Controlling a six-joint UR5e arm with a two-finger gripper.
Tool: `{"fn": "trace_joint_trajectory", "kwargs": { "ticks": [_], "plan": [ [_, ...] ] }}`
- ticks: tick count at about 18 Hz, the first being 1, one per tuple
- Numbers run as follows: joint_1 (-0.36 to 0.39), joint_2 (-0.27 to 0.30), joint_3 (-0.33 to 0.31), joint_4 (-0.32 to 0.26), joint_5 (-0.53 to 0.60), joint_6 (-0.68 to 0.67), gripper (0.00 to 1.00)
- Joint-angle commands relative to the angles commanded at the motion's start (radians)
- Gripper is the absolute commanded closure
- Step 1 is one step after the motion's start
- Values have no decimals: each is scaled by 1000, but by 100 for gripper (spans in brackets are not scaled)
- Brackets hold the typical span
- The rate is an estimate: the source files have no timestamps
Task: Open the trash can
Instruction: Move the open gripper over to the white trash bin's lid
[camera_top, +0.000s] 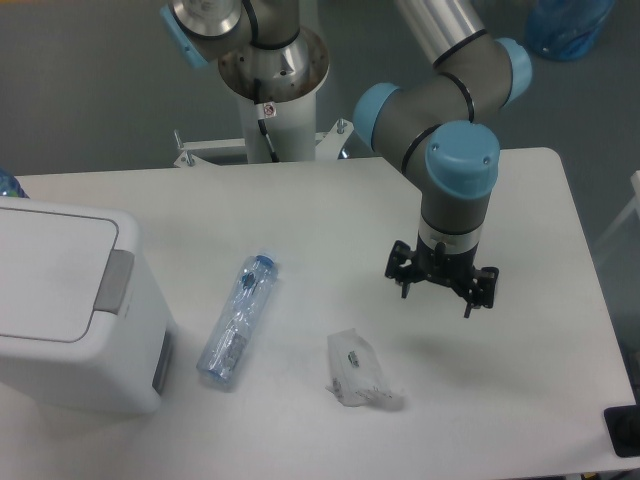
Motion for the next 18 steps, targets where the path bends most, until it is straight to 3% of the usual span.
{"fn": "trace_joint_trajectory", "kwargs": {
  "ticks": [5, 11, 18],
  "plan": [
    [-38, 17, 70, 3, -60, -219, 0],
    [-112, 92, 94, -3, -89, -361, 0],
    [-285, 133, 123, -5, -98, -494, 0]
  ]
}}
